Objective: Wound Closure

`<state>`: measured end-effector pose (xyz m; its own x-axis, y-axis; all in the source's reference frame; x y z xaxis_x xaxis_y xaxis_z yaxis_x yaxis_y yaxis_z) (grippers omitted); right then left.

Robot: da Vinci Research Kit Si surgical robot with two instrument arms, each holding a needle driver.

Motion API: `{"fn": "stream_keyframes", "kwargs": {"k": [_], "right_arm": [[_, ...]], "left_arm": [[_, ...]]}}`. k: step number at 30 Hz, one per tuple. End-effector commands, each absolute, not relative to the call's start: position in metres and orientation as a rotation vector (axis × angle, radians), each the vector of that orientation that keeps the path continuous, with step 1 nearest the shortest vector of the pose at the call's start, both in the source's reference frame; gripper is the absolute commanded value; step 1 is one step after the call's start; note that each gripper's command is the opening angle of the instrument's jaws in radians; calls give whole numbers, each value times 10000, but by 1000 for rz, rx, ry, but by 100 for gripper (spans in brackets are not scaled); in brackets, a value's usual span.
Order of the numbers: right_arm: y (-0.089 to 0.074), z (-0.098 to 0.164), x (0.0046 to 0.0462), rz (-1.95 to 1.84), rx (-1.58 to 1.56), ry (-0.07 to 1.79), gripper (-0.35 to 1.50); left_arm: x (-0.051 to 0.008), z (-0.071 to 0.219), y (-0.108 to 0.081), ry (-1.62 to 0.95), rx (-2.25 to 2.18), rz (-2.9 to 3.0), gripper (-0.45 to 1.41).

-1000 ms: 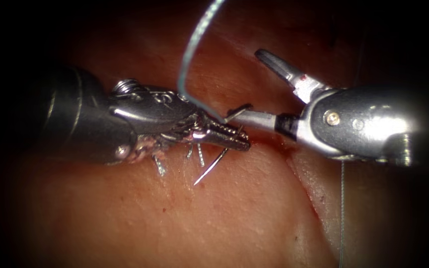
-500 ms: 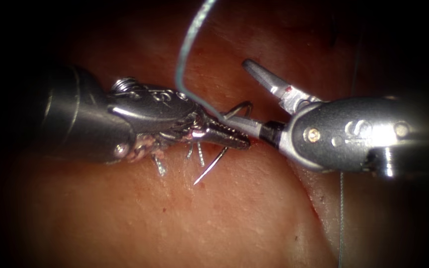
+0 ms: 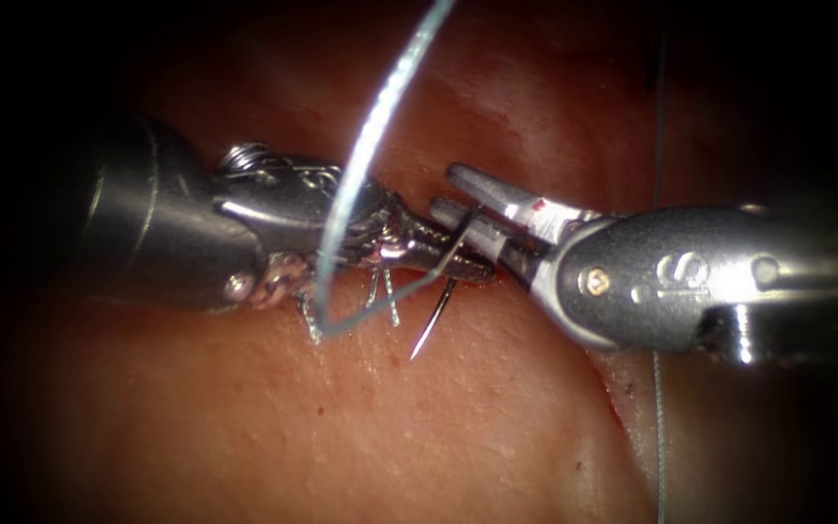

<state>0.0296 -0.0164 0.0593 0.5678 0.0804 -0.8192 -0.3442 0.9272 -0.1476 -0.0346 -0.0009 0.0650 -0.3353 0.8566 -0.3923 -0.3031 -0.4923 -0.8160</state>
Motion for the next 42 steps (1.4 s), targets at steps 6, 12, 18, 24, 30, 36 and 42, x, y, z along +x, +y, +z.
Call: {"fn": "stream_keyframes", "kwargs": {"k": [6,12,18,24,30,36,42], "right_arm": [[-147,616,255,131,-173,1141,-35],[-134,661,231,73,-223,1353,-35],[-129,679,237,-16,-313,1405,-35],[-121,687,236,-39,-415,1389,-35],[-120,688,235,-53,-457,1387,-35],[-130,684,240,-68,-474,1389,-35],[-132,697,254,-86,-510,1377,-35]], "left_arm": [[-352,647,2,-723,-1179,1934,76],[-355,644,-13,-706,-1177,1924,74],[-353,658,-46,-659,-1095,2030,47],[-353,703,-82,-586,-985,2168,34],[-364,741,-93,-541,-940,2208,22],[-357,755,-92,-536,-878,2254,19],[-351,764,-96,-529,-871,2267,19]]}}
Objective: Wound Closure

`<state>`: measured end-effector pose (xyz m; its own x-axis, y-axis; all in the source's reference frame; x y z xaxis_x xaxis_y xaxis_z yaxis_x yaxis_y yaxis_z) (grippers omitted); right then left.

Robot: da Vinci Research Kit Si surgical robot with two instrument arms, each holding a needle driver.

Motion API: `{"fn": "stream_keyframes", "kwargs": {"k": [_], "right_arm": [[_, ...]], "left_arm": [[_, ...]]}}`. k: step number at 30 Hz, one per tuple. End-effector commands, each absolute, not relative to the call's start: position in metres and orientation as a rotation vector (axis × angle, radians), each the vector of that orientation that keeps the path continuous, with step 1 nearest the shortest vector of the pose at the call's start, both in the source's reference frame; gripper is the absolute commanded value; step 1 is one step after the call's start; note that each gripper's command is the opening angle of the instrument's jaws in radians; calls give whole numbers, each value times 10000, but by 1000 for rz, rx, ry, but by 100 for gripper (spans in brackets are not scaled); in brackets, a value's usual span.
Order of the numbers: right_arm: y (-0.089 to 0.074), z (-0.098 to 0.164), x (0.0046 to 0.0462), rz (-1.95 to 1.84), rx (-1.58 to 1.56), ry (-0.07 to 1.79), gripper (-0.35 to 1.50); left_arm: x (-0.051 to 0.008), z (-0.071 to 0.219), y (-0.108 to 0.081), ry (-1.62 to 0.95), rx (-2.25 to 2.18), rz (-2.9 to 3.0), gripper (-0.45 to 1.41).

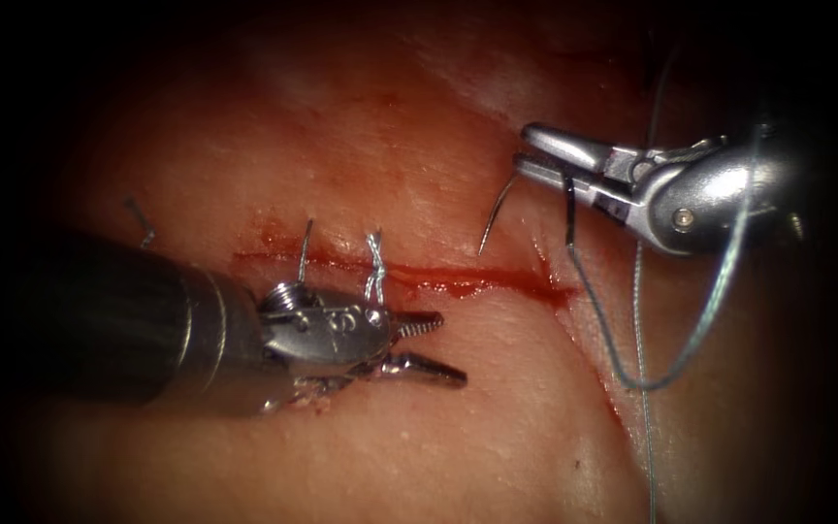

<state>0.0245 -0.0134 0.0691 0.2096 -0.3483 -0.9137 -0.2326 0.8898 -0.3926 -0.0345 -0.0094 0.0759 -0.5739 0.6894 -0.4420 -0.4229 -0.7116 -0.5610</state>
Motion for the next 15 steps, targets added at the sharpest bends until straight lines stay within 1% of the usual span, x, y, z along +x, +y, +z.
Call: {"fn": "stream_keyframes", "kwargs": {"k": [1,8,15], "right_arm": [[-131,699,256,-90,-516,1374,-35],[-129,715,270,-123,-560,1353,-35],[-129,723,271,-154,-580,1337,-35]], "left_arm": [[-351,763,-96,-530,-871,2267,19],[-351,755,-99,-535,-869,2263,20],[-349,752,-97,-541,-870,2262,22]]}}
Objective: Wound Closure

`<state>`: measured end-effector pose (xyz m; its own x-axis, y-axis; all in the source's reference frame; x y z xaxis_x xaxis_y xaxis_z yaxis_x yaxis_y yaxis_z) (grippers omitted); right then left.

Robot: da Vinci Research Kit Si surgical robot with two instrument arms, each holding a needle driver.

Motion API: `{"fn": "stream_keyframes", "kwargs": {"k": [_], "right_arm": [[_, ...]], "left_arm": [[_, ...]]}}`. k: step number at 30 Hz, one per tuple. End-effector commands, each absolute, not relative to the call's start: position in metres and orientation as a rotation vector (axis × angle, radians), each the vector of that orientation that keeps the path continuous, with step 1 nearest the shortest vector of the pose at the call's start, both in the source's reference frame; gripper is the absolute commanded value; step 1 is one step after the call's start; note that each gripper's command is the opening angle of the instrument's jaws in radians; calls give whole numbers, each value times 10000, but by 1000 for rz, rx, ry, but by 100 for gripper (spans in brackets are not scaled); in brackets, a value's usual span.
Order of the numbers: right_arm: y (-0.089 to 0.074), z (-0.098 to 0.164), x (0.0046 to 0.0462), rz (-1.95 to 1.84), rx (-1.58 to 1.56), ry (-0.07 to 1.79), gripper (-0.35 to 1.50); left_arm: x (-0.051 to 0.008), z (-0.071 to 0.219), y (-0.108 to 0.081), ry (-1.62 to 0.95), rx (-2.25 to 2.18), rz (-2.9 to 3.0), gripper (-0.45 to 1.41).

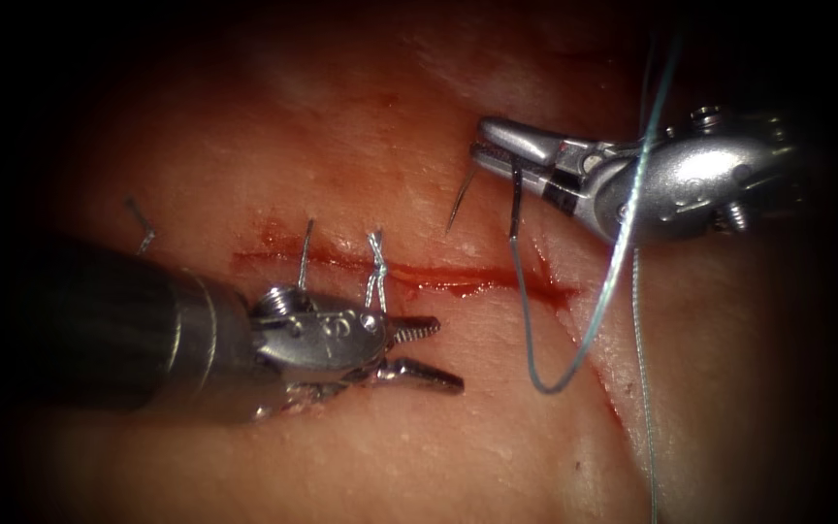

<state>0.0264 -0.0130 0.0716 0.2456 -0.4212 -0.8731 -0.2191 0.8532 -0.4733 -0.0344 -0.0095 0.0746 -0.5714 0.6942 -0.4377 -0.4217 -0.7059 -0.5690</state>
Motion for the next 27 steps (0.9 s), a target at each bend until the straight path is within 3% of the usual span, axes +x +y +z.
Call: {"fn": "stream_keyframes", "kwargs": {"k": [1,27], "right_arm": [[-129,724,272,-155,-579,1335,-35],[-166,758,292,-299,-559,1281,-35]], "left_arm": [[-349,751,-97,-542,-870,2262,22],[-347,750,-92,-544,-872,2265,22]]}}
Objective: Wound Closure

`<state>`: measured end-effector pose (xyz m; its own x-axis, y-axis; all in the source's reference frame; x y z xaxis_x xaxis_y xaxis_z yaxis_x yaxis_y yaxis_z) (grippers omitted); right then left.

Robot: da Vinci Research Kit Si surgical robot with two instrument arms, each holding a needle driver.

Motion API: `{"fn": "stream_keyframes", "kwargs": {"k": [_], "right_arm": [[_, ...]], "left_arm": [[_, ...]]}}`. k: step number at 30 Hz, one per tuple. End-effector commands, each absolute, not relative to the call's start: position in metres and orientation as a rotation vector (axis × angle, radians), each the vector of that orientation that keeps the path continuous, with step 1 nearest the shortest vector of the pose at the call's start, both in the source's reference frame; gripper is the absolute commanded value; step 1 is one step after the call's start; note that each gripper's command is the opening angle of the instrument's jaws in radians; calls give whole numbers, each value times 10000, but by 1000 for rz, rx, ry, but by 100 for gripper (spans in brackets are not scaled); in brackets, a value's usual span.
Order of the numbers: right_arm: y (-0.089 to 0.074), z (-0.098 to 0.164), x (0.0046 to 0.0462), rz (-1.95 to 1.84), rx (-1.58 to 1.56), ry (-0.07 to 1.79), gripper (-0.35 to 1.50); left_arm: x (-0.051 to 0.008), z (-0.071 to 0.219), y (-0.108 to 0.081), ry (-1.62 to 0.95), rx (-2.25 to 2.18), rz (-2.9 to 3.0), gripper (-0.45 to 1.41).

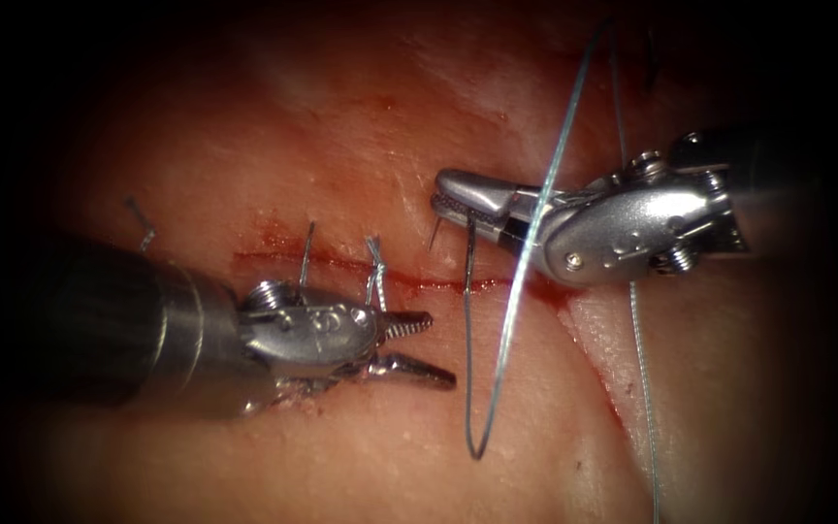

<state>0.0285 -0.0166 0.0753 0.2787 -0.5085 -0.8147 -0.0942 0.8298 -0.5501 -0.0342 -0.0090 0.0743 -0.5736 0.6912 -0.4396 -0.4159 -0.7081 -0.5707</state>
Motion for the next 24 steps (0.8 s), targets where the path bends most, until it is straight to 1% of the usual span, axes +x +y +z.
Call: {"fn": "stream_keyframes", "kwargs": {"k": [1,12,17,24], "right_arm": [[-166,758,293,-291,-550,1286,-35],[-186,770,307,-292,-458,1320,-35],[-173,756,302,-251,-477,1304,-35],[-153,740,299,-203,-493,1327,-35]], "left_arm": [[-348,750,-92,-543,-872,2265,22],[-346,752,-90,-544,-872,2266,24],[-348,755,-91,-539,-872,2266,24],[-349,762,-93,-534,-873,2269,24]]}}
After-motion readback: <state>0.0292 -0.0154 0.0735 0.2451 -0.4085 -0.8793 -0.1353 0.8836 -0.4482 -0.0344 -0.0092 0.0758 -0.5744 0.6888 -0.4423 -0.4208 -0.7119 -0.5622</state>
